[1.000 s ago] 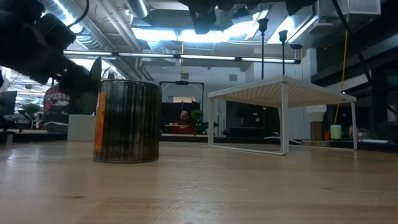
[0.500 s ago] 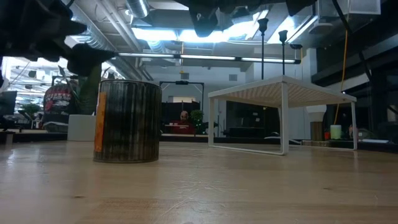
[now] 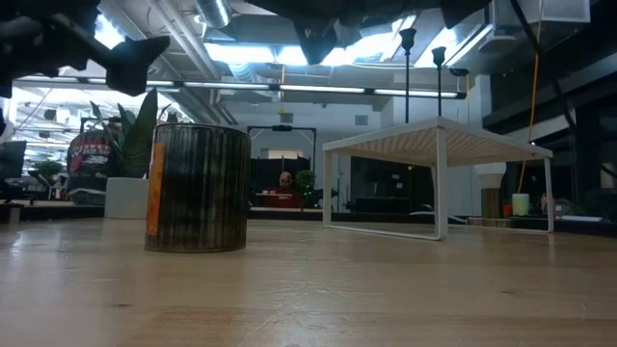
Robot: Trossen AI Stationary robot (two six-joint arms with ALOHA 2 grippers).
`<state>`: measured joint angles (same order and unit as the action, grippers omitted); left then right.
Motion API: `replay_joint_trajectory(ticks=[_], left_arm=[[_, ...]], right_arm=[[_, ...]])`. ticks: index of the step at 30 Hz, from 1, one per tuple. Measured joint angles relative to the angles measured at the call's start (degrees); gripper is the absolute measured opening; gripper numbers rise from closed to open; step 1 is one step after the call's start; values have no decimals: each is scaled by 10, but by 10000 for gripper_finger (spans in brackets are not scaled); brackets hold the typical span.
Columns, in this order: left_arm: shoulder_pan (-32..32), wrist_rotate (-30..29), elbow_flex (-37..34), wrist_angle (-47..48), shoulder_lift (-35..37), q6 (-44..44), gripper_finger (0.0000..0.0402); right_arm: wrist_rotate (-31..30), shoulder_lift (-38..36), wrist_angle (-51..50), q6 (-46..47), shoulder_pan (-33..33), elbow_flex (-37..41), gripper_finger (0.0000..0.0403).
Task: Pick & Place candle stick holders
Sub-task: Put the black candle holder on the shelf aligned with the other black candle holders
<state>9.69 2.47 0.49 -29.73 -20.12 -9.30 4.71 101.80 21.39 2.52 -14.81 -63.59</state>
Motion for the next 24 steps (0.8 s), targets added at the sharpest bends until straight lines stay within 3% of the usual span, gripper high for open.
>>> replay_joint_trajectory(ticks=[6, 10, 21, 24], left_arm=[[0, 101, 0, 1, 0, -10, 400], [3, 138, 0, 0, 0, -11, 400], [24, 162, 0, -45, 0, -77, 400], [27, 153, 0, -43, 0, -55, 400]], right_arm=[[0, 0, 0, 0, 1, 0, 18], [0, 0, 0, 0, 1, 0, 11], [0, 0, 0, 0, 1, 0, 20], [-2, 0, 0, 0, 1, 0, 22]])
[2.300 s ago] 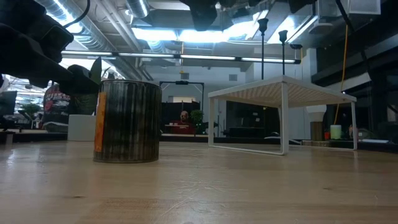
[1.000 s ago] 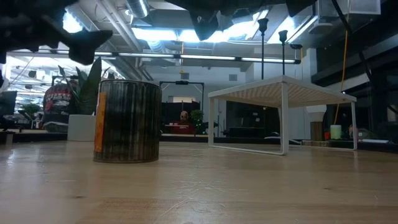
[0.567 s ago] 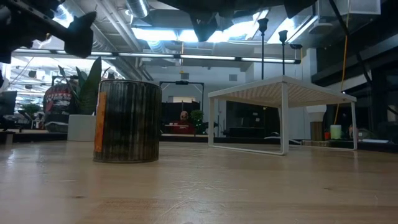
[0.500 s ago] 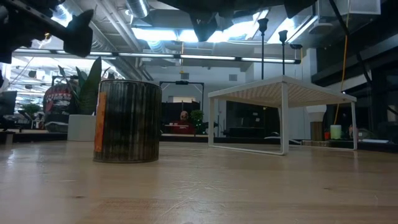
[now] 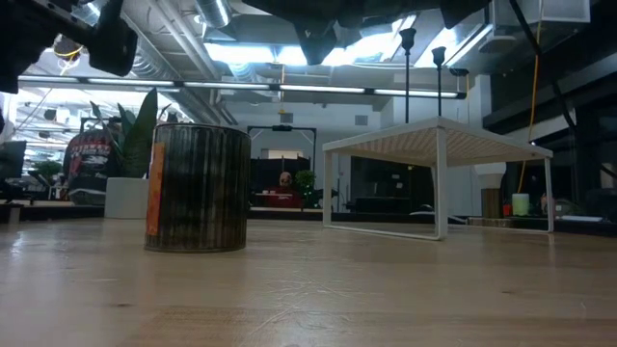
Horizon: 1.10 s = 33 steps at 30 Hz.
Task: Pick & Place candle stick holders
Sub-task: Put the black candle holder on the shelf aligned with the other black candle holders
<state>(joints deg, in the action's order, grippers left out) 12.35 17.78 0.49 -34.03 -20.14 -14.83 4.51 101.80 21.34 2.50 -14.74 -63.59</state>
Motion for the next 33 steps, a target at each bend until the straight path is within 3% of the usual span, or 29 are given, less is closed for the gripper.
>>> replay_joint_trajectory(ticks=[3, 9, 13, 22, 33], left_arm=[[-5, -50, 0, 39, 0, 33, 400], [-15, -305, 0, 136, 0, 27, 400], [-12, -296, 0, 126, 0, 17, 400], [-12, -233, 0, 103, 0, -97, 400], [-12, -318, 0, 94, 0, -125, 400]], right_arm=[[0, 0, 0, -1, 0, 0, 23], [0, 0, 0, -1, 8, 0, 23], [0, 0, -1, 1, 12, 0, 23], [0, 0, -1, 1, 16, 0, 23], [0, 0, 0, 1, 16, 0, 23]])
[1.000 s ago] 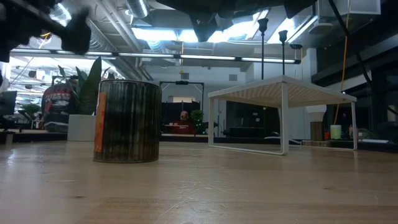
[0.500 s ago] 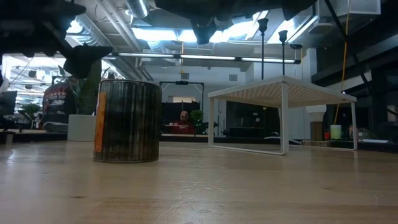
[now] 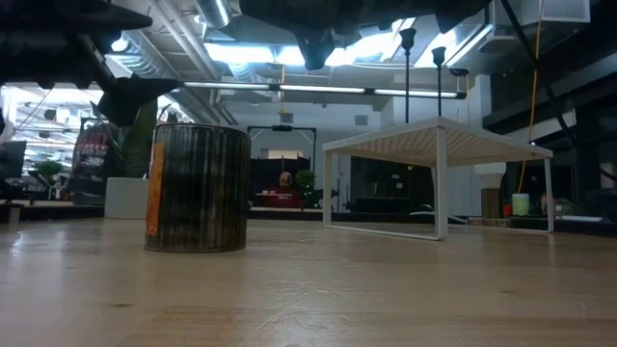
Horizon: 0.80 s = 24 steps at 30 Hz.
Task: Pick & Place candle stick holders
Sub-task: Put the black candle holder on the shelf aligned with the other black candle holders
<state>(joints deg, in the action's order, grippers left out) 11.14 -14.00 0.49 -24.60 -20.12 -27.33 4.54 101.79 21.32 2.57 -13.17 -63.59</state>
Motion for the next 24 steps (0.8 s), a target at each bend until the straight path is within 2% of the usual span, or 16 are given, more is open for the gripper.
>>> replay_joint_trajectory(ticks=[6, 10, 15, 20, 24], left_arm=[[0, 2, 3, 4, 0, 0, 400], [1, 0, 35, 43, -2, 30, 385], [9, 14, 125, 177, -19, 30, 337], [46, 75, 247, 311, -53, 30, 297], [92, 71, 341, 410, -94, 29, 270]], right_arm=[[0, 0, -1, 0, 0, 0, 23], [0, 0, -2, 0, 0, 0, 23], [0, 0, -3, 1, 0, 0, 23], [0, 0, -10, 2, 0, 0, 23], [0, 0, -18, 2, 0, 0, 23]])
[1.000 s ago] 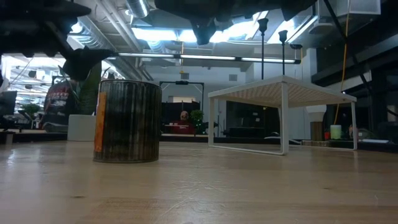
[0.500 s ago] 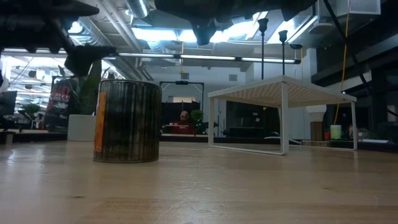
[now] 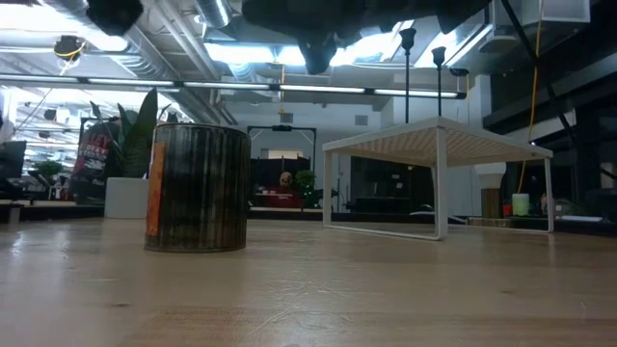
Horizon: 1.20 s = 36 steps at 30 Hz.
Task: Pick & Place candle stick holders
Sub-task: Put the black candle holder on the shelf aligned with the other black candle holders
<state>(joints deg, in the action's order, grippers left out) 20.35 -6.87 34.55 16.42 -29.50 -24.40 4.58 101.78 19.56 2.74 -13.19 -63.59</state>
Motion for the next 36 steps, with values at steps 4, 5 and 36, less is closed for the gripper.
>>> replay_joint_trajectory(ticks=[4, 5, 36], left_arm=[[47, -24, 69, 68, -52, -33, 243], [59, -25, 83, 79, -66, -44, 236], [352, -36, 202, 255, -227, -594, 73]], right_arm=[[0, 0, -10, 0, 0, 0, 23], [0, 0, -12, 0, 0, 0, 23], [1, 0, -19, -2, -2, 0, 23]])
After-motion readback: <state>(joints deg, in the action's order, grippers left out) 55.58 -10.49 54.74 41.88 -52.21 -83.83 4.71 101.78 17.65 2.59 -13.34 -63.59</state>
